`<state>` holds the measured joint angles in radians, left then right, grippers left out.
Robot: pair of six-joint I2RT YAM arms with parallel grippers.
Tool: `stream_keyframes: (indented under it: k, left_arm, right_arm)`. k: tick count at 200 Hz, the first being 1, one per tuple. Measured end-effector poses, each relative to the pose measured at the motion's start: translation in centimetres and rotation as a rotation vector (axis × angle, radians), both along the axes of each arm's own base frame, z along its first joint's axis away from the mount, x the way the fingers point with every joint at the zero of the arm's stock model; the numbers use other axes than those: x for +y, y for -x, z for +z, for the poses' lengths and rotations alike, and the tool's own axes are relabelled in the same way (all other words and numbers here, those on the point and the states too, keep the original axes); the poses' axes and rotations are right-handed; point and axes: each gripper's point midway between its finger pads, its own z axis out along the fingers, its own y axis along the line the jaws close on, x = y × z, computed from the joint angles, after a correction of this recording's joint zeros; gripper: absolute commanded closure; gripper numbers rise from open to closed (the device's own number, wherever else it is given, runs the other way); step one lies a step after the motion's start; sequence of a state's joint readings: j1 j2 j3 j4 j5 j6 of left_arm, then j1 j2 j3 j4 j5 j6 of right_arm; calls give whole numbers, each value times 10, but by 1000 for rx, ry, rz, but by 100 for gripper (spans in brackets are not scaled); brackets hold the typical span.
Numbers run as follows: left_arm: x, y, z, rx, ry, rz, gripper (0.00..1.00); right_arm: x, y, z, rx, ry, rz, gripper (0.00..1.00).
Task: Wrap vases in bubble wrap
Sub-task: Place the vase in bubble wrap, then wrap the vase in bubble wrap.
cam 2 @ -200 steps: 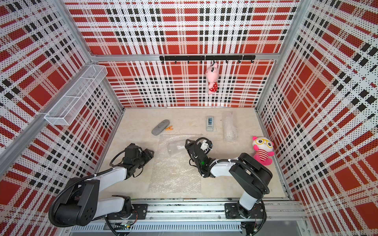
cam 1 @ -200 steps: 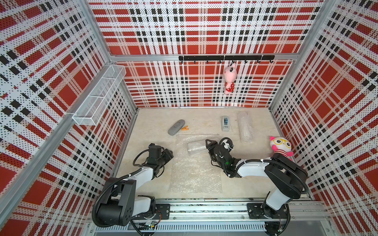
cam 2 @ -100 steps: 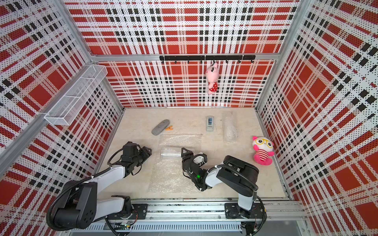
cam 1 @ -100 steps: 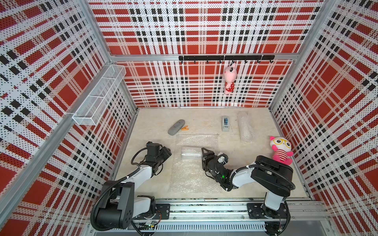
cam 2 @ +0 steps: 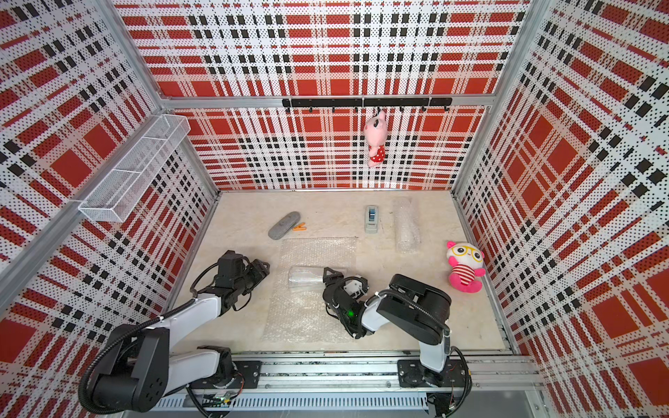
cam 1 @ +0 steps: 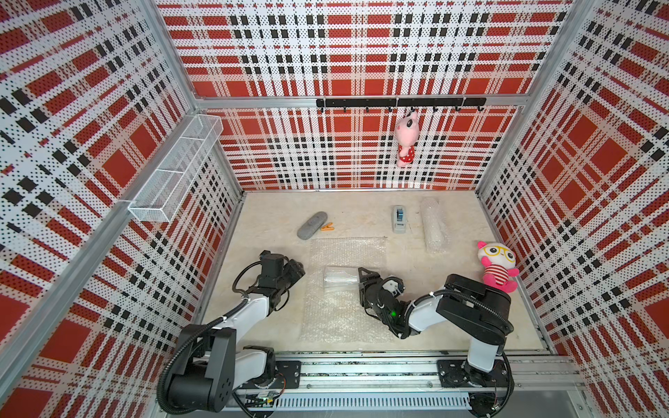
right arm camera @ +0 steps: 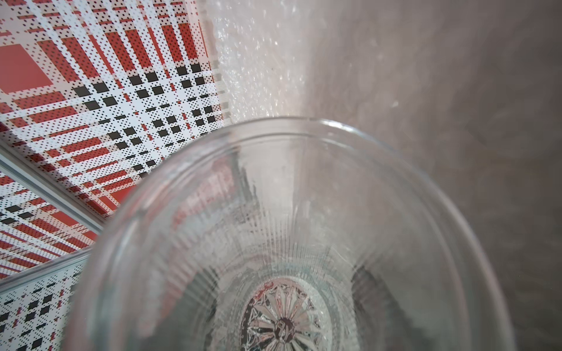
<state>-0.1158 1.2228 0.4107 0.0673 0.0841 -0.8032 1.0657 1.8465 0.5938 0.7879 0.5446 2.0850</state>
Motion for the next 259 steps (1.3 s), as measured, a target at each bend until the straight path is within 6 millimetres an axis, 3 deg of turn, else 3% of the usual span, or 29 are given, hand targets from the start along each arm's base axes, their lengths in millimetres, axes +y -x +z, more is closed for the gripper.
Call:
stream_keyframes:
  k: [27,80,118,149,169,211,224,237,259]
  left_arm:
    - [-7,-3,6,-5,-7,-23,29]
    - [-38,-19,40,-77,-39,-88,28]
    - [-65,-32,62,-122,-53,-147,28]
    - [-65,-31,59,-100,-92,-154,29]
    - [-58,-24,48,-72,-120,-147,29]
    - [-34,14,8,9,-131,-119,30]
    - [-29,26,-5,31,-121,-108,30]
    - [-25,33,-16,52,-106,-100,31]
    - [-26,38,-26,68,-88,-108,31]
  right_arm:
    - [6,6,1,26,5,53,12]
    - [13,25,17,73,4,174,8]
    - [8,32,66,-42,166,285,6]
    - [-3,27,115,-257,401,387,4]
    - [-19,1,146,-445,624,481,4]
    - [-59,-89,197,-707,1039,697,6]
    - [-53,-105,202,-759,1117,798,9]
    - [-35,-118,197,-799,1161,934,13]
    - [-1,-123,162,-843,1164,1159,12]
